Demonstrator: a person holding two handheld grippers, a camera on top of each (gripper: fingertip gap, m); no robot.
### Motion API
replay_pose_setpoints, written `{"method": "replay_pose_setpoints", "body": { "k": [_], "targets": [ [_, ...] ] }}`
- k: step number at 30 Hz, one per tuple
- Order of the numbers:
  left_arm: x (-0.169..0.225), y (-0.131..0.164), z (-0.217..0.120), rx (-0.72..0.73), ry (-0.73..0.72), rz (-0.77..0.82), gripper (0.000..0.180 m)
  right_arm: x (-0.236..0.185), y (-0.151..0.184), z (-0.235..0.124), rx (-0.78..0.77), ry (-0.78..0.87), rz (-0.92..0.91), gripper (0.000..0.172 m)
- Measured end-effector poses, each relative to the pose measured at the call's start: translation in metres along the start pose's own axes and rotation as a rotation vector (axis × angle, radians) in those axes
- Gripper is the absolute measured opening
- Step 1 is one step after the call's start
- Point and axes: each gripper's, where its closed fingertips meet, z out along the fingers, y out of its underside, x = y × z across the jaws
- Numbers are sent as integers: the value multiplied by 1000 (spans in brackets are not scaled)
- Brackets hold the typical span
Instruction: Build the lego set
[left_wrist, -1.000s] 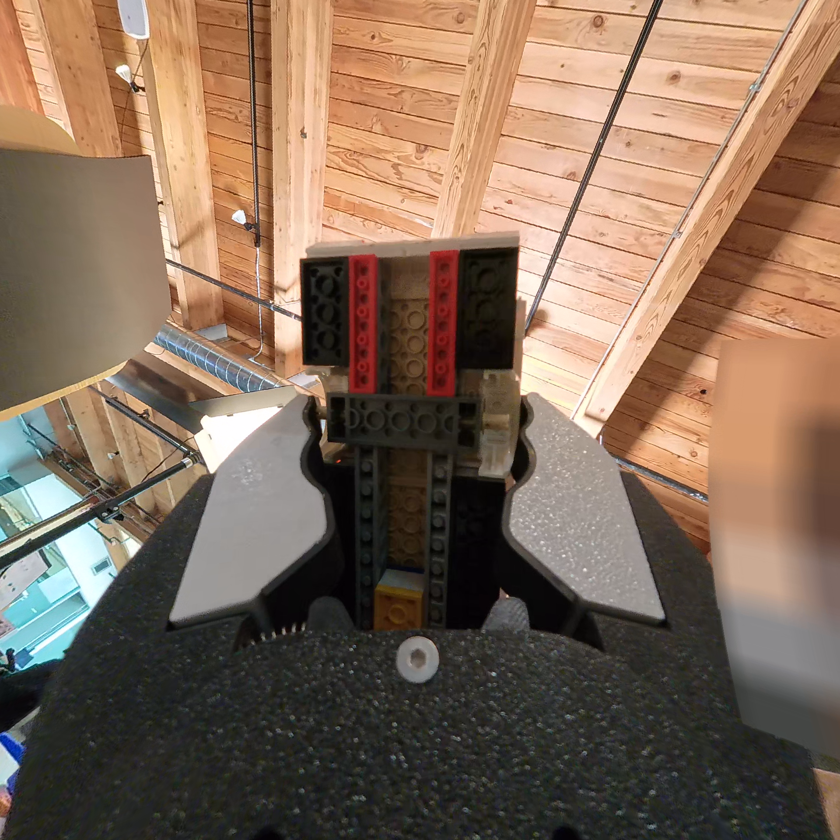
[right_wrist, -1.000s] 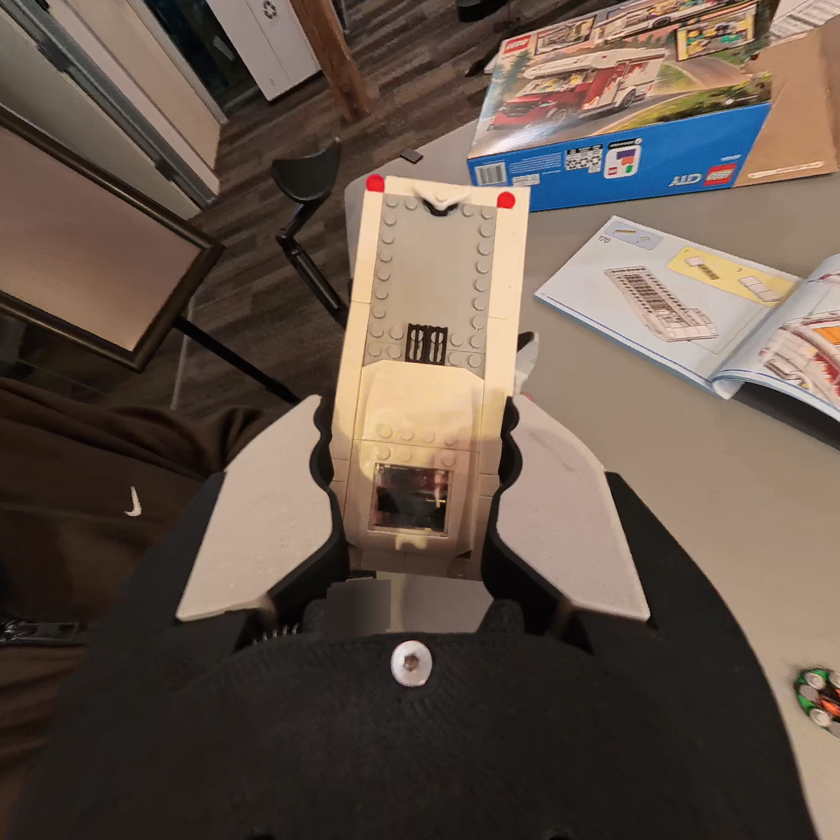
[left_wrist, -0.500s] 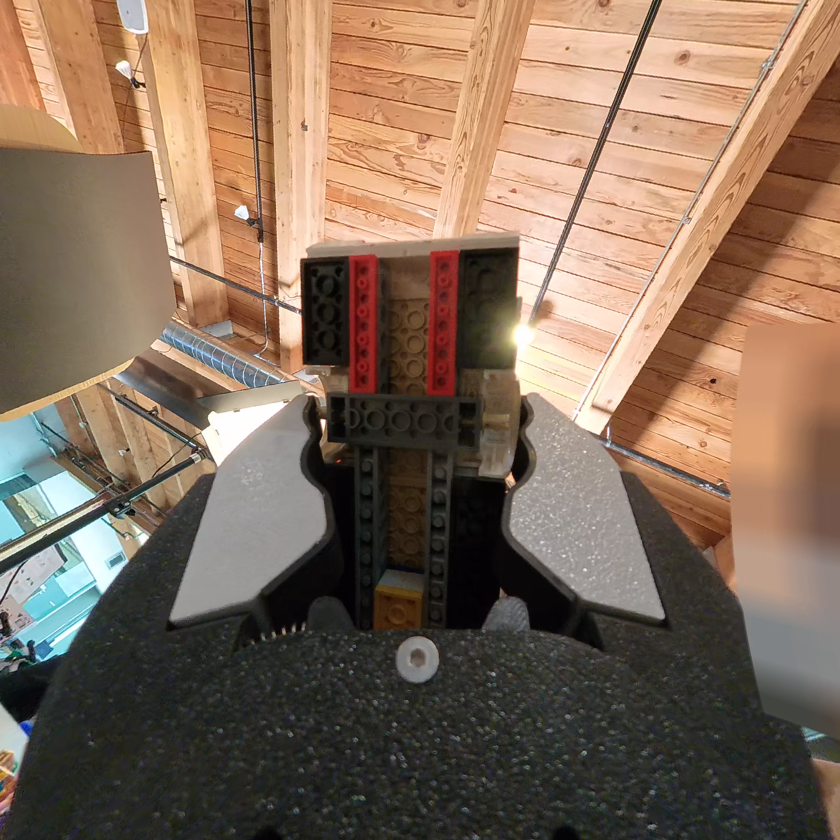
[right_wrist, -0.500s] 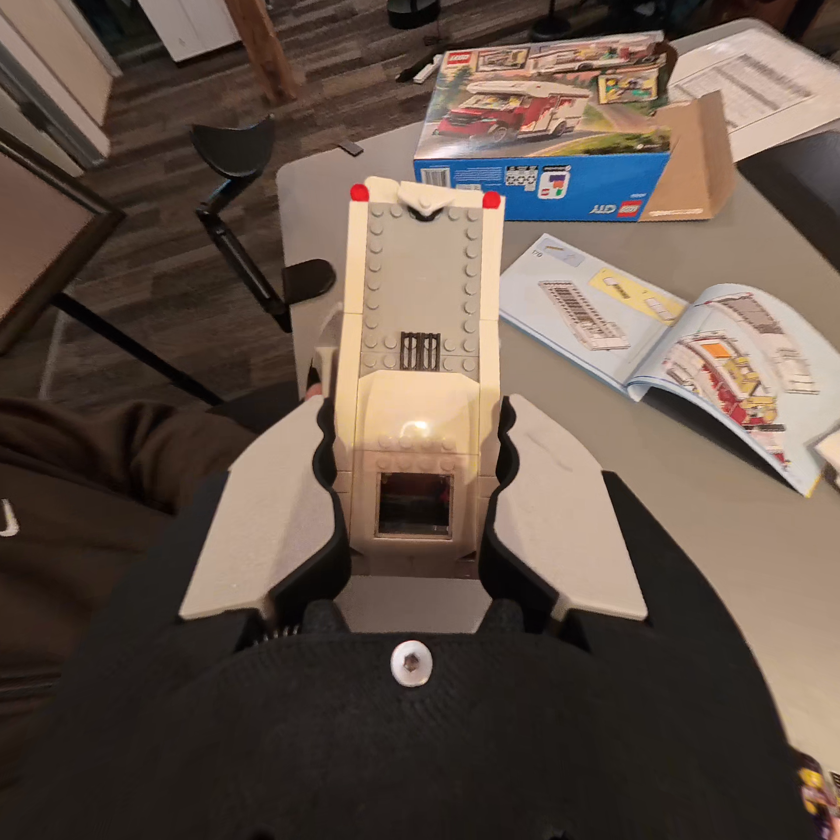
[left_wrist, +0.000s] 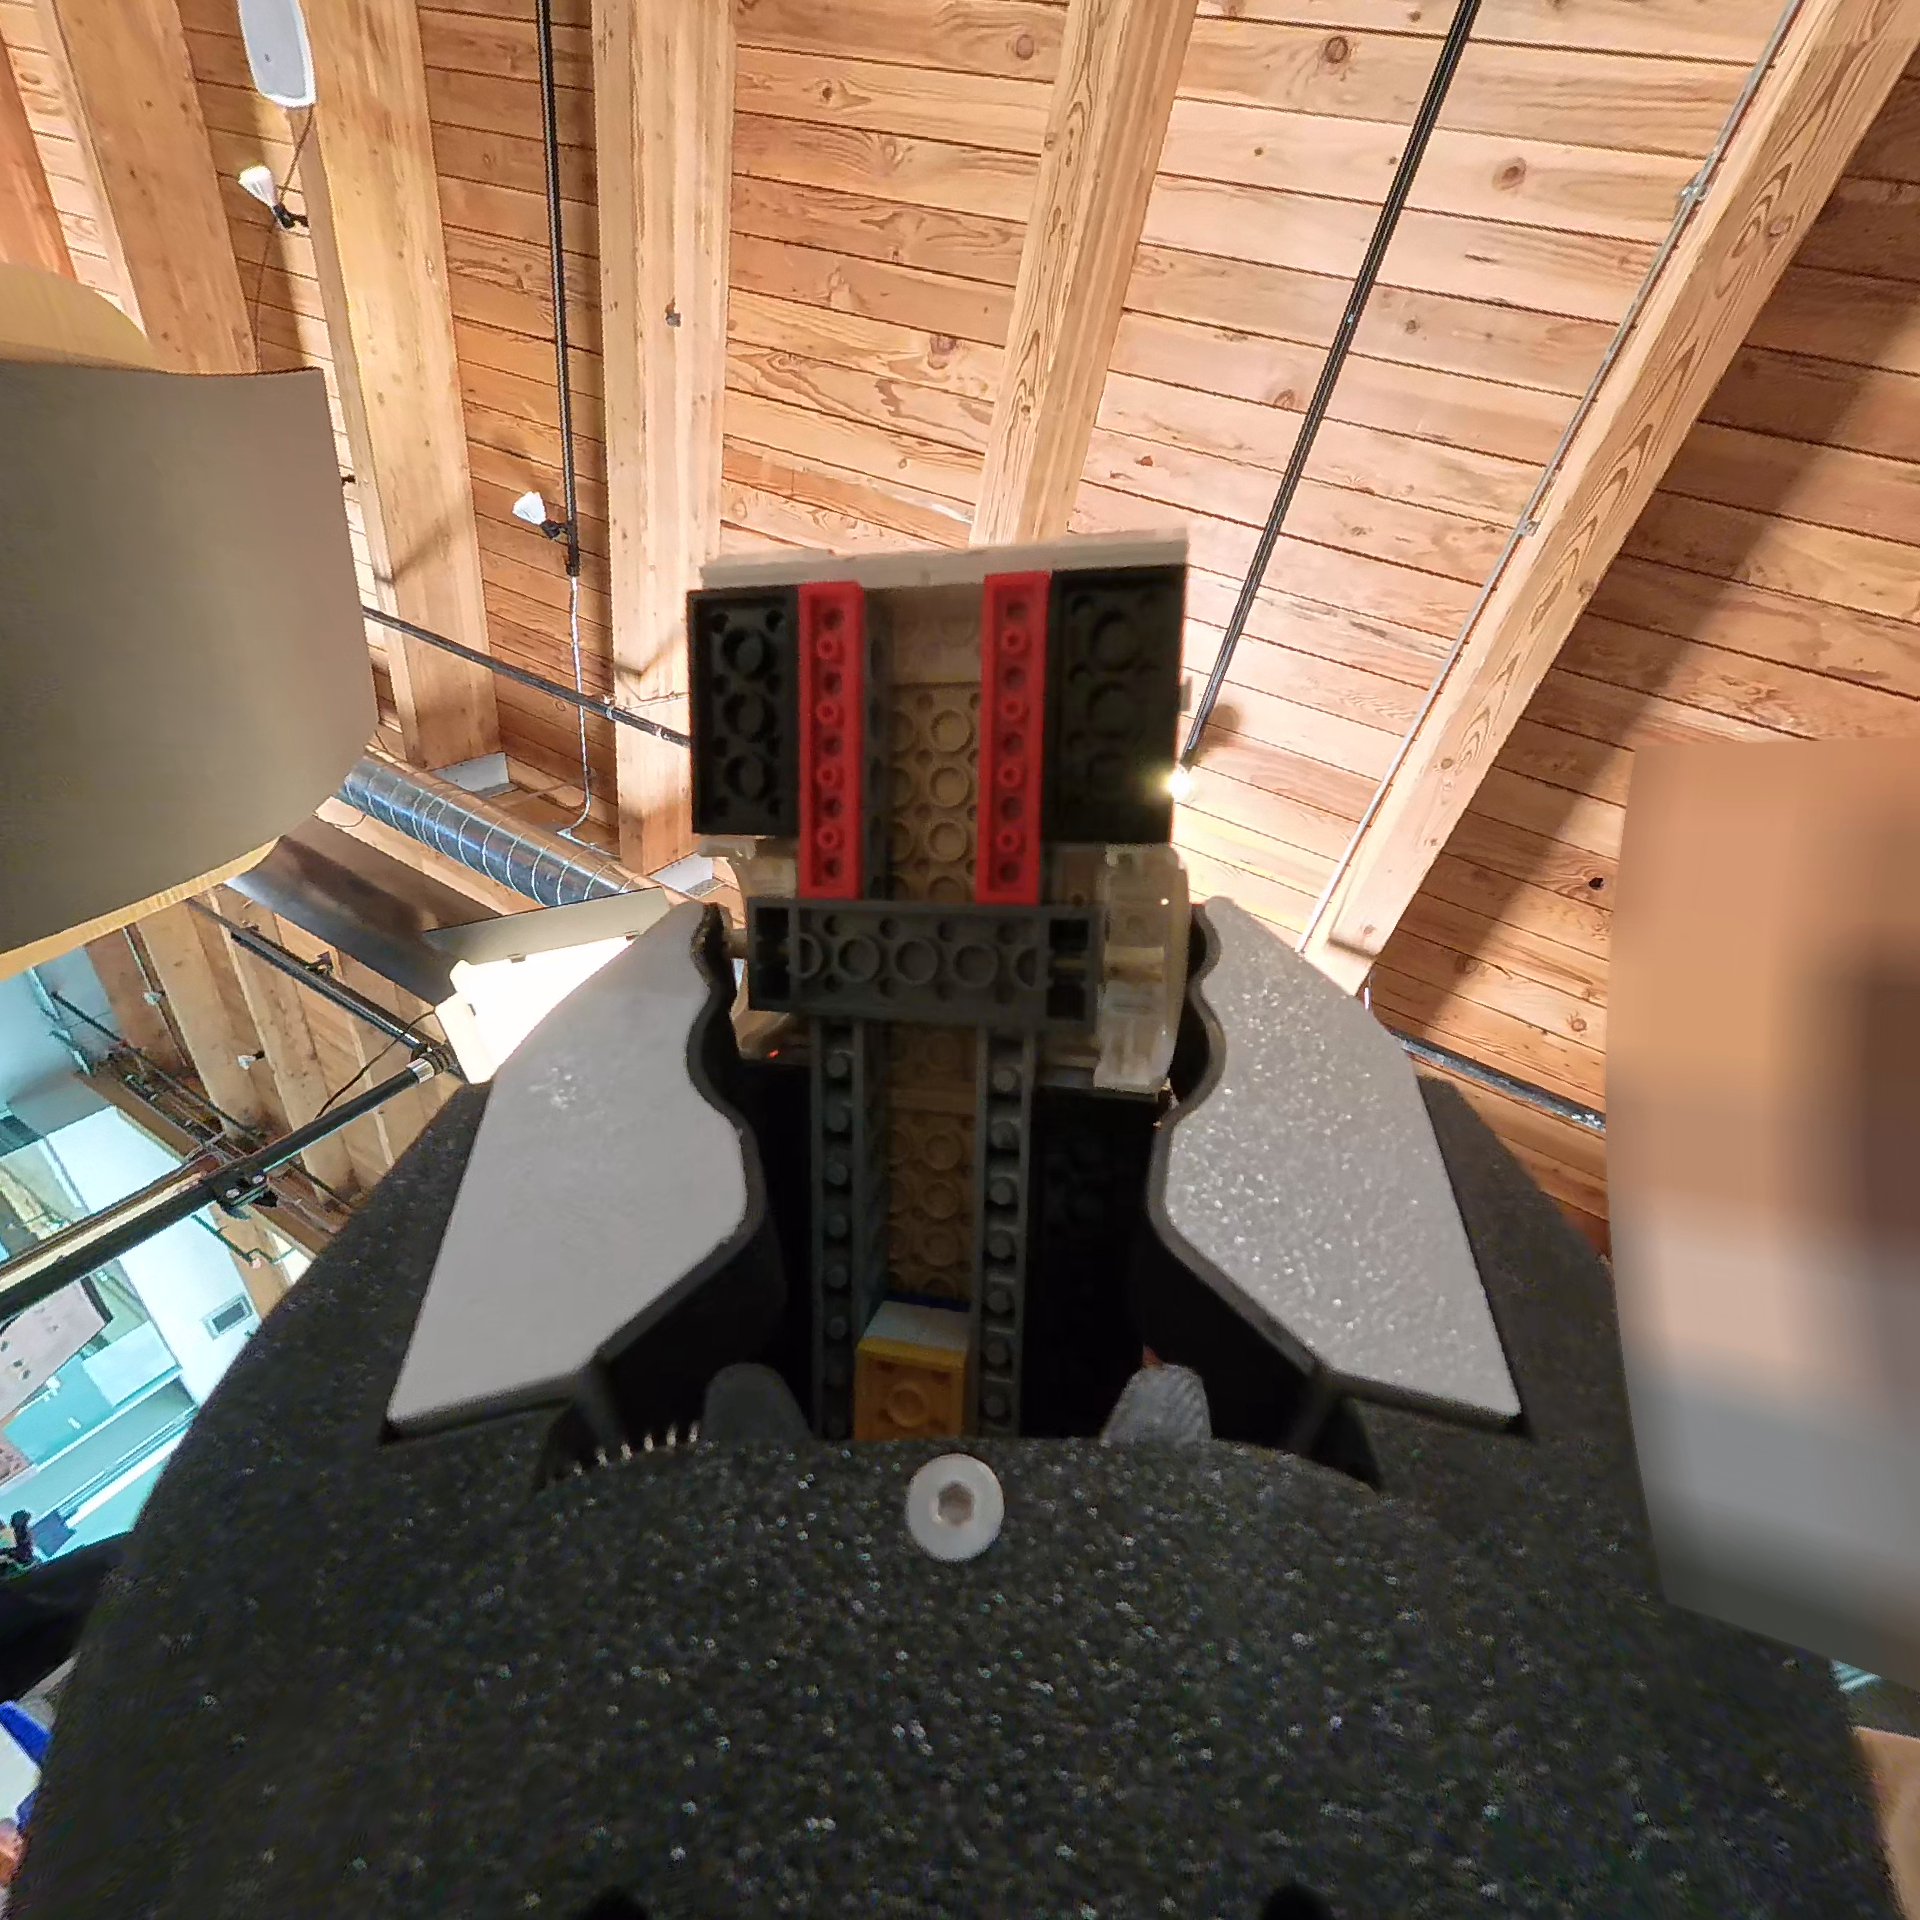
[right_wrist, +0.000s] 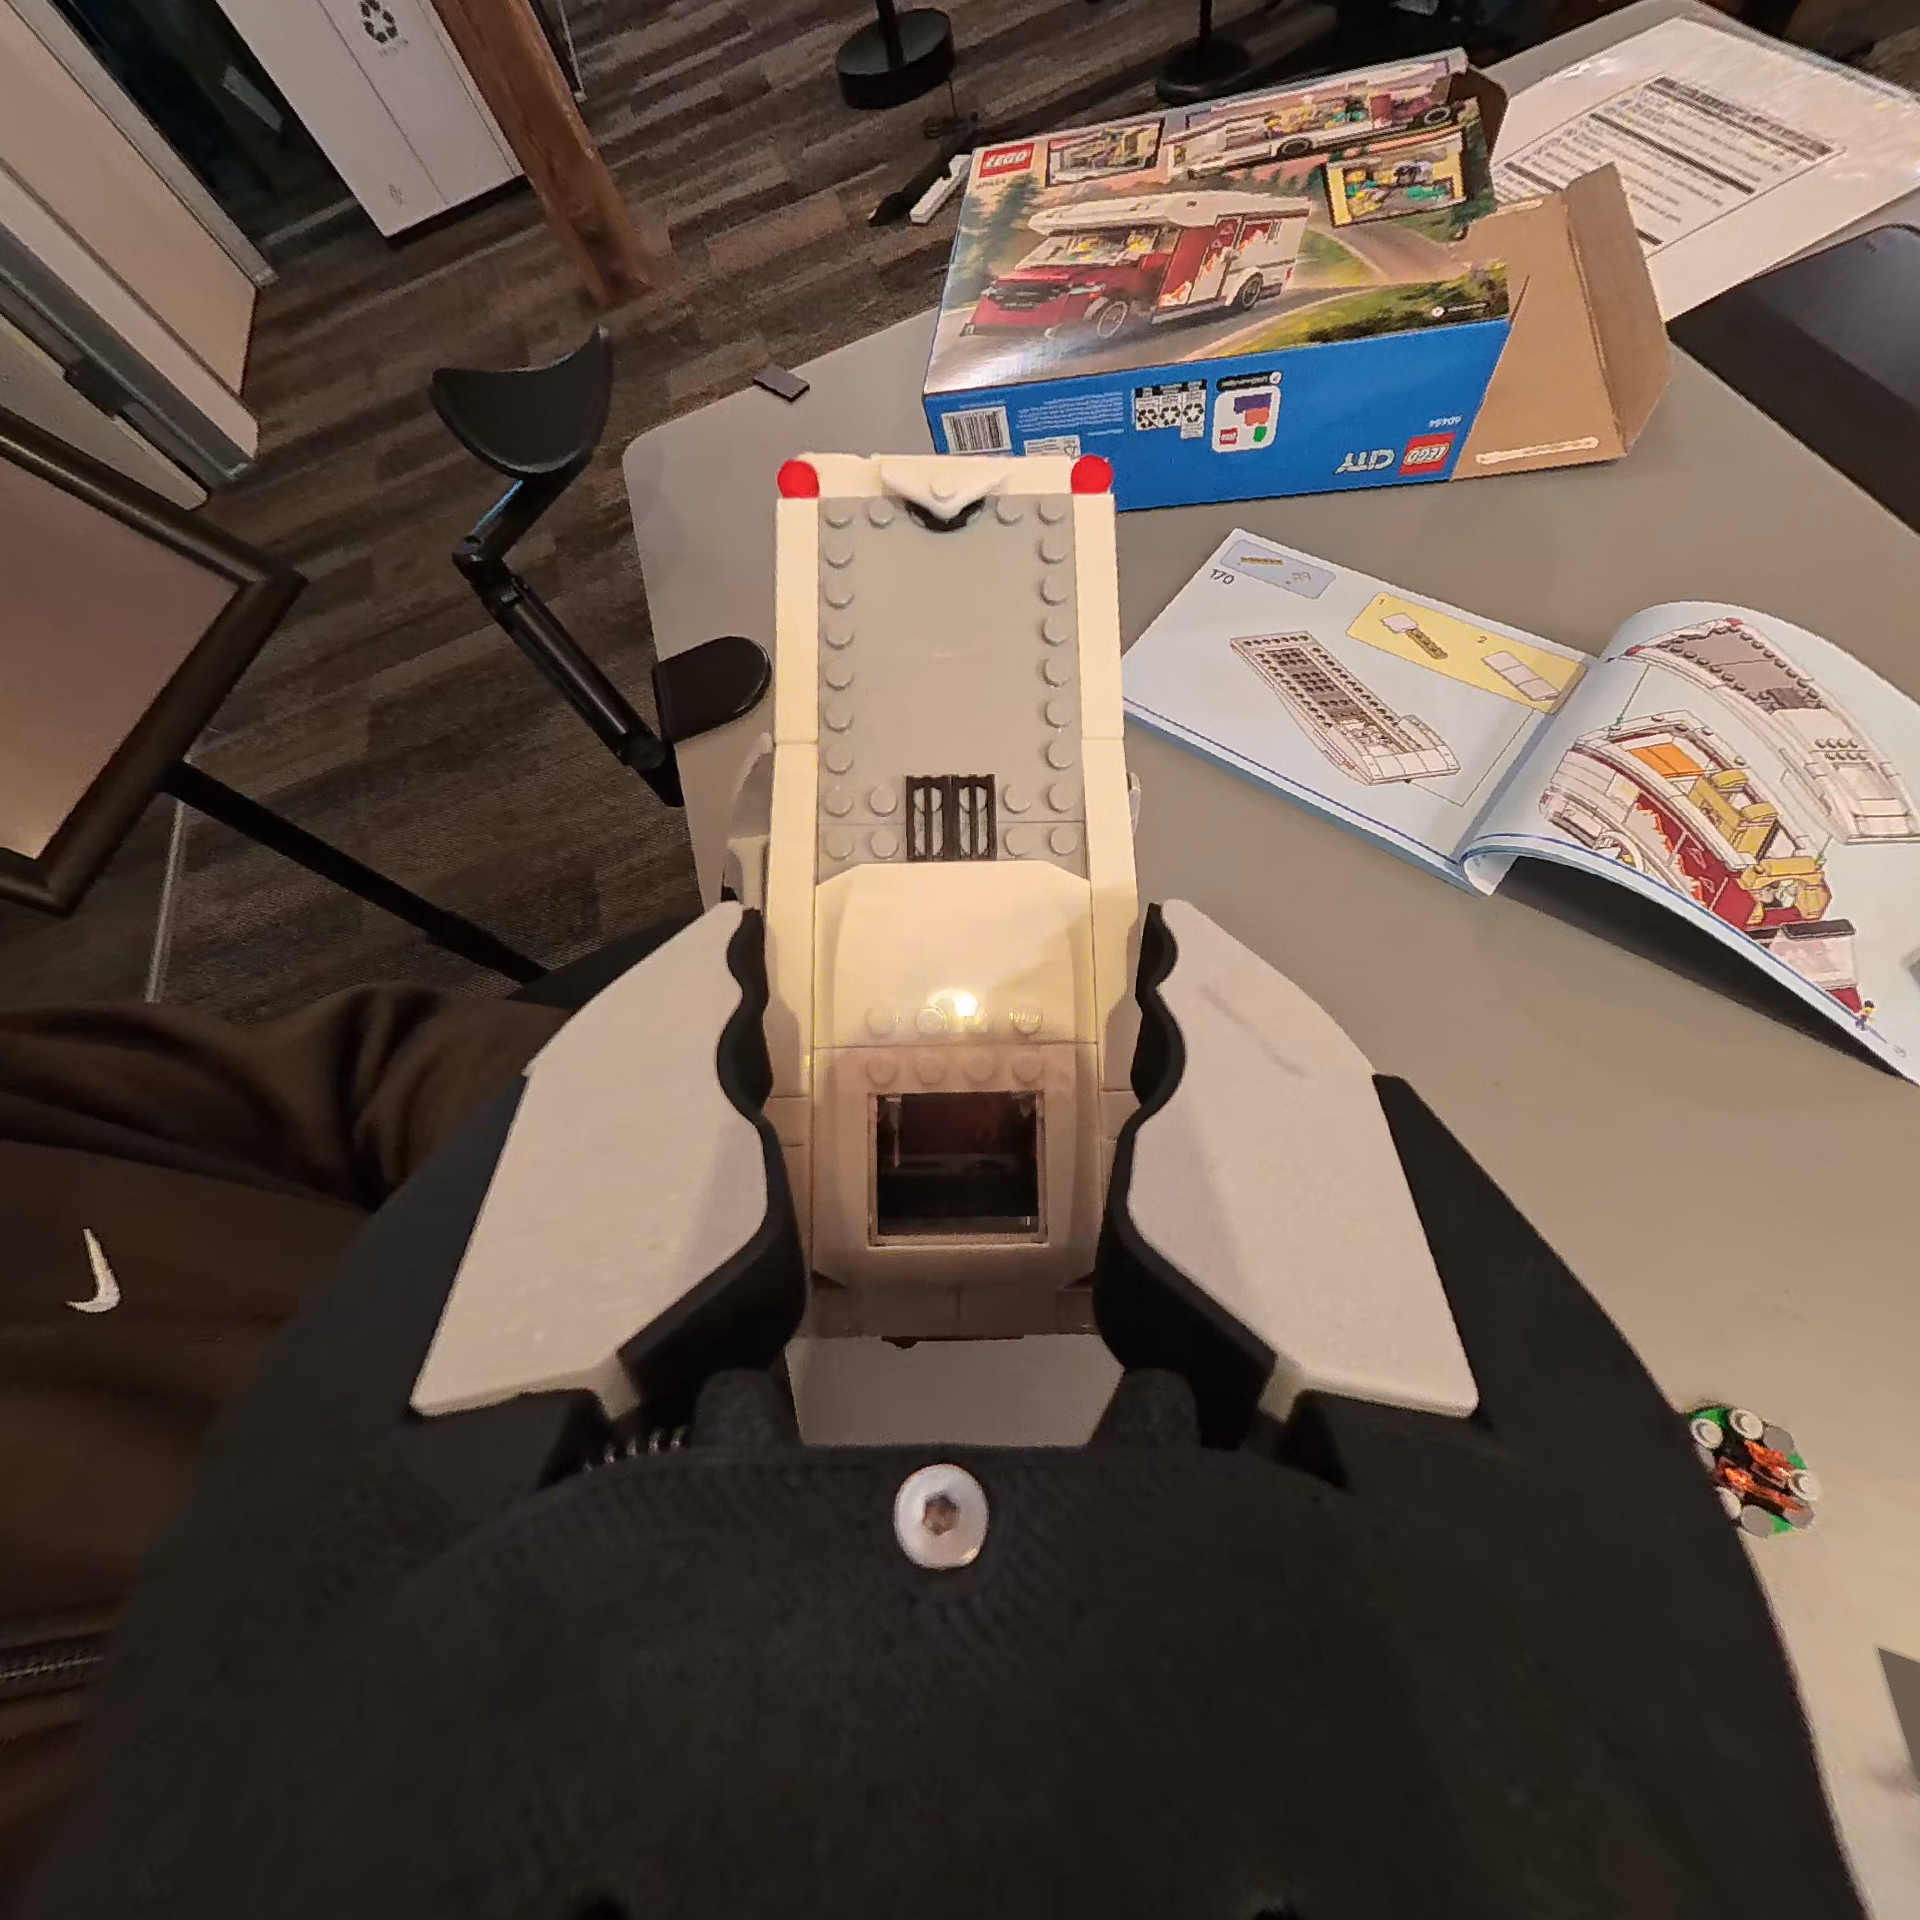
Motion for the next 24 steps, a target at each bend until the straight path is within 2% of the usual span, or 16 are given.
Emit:
{"method": "replay_pose_setpoints", "body": {
  "k": [8,24],
  "targets": [
    [2,1,0,-2,6,9,82,-2,1,-2,-63,3,-31,68],
    [-2,-1,-2,27,-10,-14,82,2,-3,-1,-54,0,10,68]
  ]
}}
